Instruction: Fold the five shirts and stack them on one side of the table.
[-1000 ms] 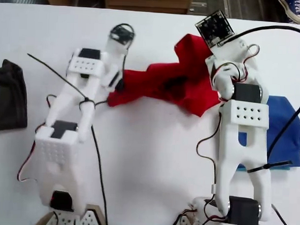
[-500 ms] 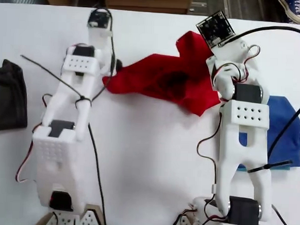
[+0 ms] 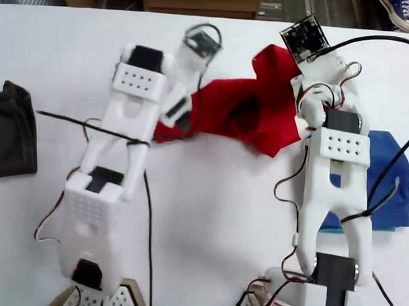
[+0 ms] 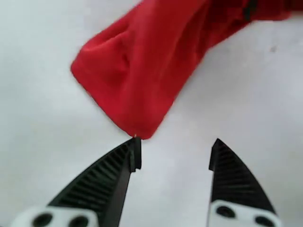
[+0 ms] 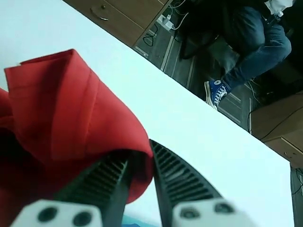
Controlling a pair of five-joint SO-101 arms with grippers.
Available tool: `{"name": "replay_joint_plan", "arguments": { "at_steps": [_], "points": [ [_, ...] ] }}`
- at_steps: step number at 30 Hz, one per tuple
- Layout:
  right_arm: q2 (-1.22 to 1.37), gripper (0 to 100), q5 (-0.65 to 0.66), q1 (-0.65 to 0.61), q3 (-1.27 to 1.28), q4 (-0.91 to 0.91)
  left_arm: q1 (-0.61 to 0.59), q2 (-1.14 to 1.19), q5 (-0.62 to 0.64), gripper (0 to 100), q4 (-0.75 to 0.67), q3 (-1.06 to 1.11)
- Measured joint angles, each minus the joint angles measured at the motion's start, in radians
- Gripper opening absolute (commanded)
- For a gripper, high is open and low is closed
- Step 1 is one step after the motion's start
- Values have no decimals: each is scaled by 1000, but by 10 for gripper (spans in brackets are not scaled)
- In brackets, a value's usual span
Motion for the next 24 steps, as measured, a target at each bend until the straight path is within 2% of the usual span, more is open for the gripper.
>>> {"name": "replay_joint_plan", "arguments": {
  "at_steps": [3, 7, 15, 21, 24],
  "points": [
    [3, 20, 0, 0, 0, -2, 12, 0, -14, 255, -14, 54],
    [5, 20, 0, 0, 0, -2, 15, 0, -20, 255, -107, 178],
    [5, 20, 0, 0, 0, -2, 34, 0, -26, 255, -373, 379],
    [5, 20, 0, 0, 0, -2, -44, 83, -29, 255, -575, 397],
    [5, 20, 0, 0, 0, -2, -77, 155, -28, 255, -592, 328]
  ]
}}
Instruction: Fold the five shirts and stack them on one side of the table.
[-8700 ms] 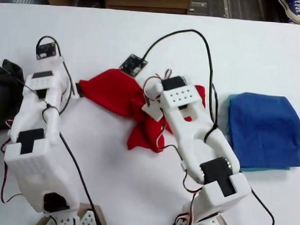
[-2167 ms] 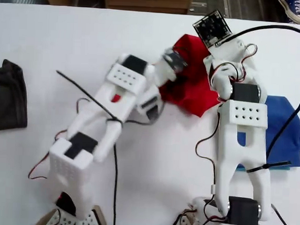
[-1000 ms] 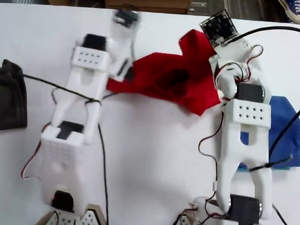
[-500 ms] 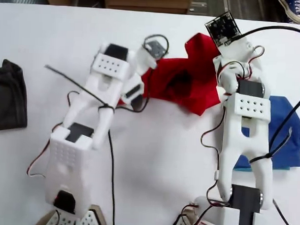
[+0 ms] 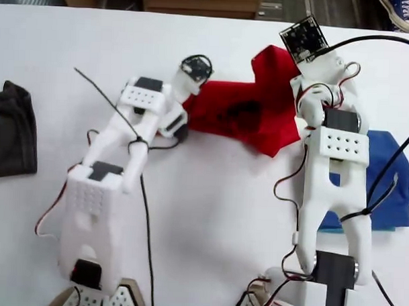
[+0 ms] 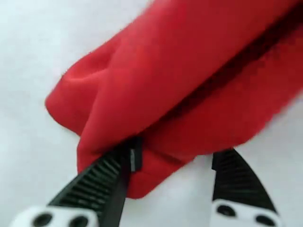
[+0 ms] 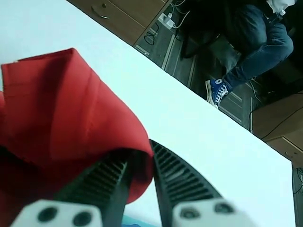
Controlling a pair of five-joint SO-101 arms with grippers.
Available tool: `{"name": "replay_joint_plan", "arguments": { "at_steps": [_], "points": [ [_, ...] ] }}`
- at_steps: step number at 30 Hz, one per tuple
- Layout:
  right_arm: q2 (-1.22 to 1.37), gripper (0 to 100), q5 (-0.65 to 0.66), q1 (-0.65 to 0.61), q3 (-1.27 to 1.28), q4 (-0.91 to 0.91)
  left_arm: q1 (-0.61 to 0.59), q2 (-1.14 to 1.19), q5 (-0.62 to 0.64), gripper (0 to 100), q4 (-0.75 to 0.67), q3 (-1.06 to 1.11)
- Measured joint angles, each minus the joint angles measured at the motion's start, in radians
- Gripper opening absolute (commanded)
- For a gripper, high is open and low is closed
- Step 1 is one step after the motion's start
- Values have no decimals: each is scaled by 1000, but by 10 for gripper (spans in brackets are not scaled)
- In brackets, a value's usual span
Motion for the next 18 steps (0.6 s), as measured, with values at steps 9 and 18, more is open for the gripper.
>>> {"name": "replay_joint_plan", "arguments": {
  "at_steps": [9, 18],
  "points": [
    [0, 20, 0, 0, 0, 0, -51, 203, 91, 168, 78, -404],
    [0, 20, 0, 0, 0, 0, -77, 245, 101, 20, 292, -733]
  ]
}}
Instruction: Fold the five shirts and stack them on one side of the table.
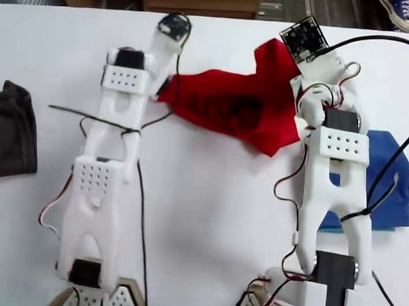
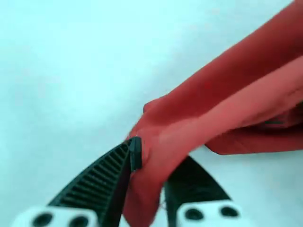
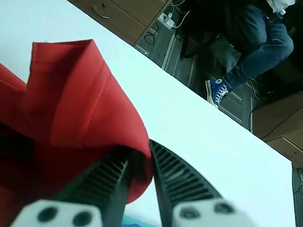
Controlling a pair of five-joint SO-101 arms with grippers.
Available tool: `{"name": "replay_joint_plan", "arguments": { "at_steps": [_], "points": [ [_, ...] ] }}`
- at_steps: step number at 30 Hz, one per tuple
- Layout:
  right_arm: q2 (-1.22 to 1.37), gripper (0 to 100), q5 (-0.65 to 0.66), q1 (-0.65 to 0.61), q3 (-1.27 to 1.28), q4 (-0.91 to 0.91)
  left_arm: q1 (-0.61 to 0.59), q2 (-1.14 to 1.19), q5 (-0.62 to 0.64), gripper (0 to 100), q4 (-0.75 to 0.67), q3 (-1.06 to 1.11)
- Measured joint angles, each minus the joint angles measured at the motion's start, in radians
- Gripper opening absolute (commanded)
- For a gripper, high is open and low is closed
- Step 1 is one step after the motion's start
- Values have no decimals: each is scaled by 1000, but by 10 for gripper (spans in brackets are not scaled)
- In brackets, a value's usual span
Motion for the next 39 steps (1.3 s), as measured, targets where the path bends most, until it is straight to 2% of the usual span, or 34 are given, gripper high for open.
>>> {"name": "replay_joint_plan", "arguments": {
  "at_steps": [10, 14, 17, 22, 26, 29, 34, 39],
  "points": [
    [0, 20, 0, 0, 0, 0, -9, 25, 0, 21, 49, -41],
    [0, 20, -5, 0, 0, 0, -20, 20, 0, 21, 129, -140],
    [0, 20, -66, -5, 0, 5, -34, 12, 0, 21, 218, -210],
    [-9, 20, -190, -32, 11, 138, -78, -23, 0, 21, 351, -334],
    [-110, 20, -203, -48, 44, 219, -167, -103, 2, 21, 370, -381],
    [-216, 20, -203, -121, 78, 311, -221, -143, -20, 21, 371, -381],
    [-377, 20, -112, -311, 196, 470, -269, -201, -28, 21, 371, -247],
    [-482, 20, -71, -351, 382, 470, -295, -272, -29, 21, 371, 69]
  ]
}}
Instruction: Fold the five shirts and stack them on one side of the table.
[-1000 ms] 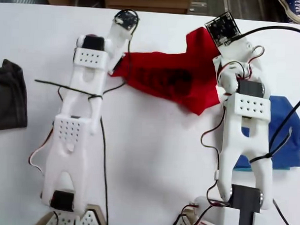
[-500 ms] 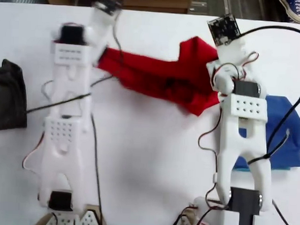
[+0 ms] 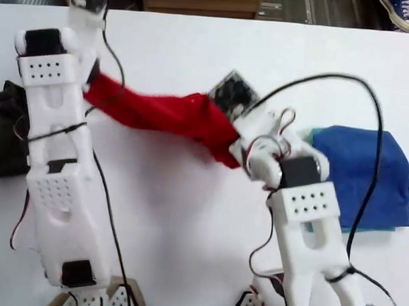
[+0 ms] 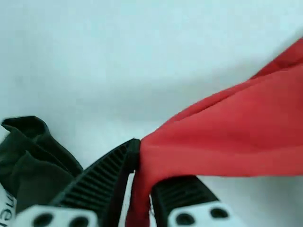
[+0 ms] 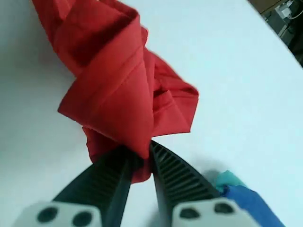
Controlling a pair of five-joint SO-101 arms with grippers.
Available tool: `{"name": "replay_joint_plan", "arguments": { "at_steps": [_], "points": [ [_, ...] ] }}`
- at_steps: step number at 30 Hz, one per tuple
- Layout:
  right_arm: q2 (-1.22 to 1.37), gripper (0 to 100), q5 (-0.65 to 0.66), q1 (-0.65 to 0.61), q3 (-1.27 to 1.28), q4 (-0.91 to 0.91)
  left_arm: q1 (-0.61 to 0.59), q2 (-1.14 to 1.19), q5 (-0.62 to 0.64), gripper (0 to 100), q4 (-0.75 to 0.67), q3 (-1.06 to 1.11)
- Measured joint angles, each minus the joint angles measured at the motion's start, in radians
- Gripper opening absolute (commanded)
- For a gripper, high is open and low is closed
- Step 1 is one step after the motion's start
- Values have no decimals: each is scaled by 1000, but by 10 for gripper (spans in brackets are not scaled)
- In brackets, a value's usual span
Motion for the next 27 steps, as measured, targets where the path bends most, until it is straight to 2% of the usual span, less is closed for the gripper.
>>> {"name": "replay_joint_plan", "arguments": {
  "at_steps": [5, 9, 17, 27],
  "points": [
    [-3, 20, 80, -5, 226, -124, -11, -3, -2, 21, -23, 319],
    [18, 20, 95, -3, 351, -262, -11, 11, -2, 21, -92, 463],
    [152, 25, 101, -2, 397, -465, -12, 89, -2, 21, -210, 482],
    [316, 46, 101, 91, 230, -525, -14, 89, -2, 21, -258, 482]
  ]
}}
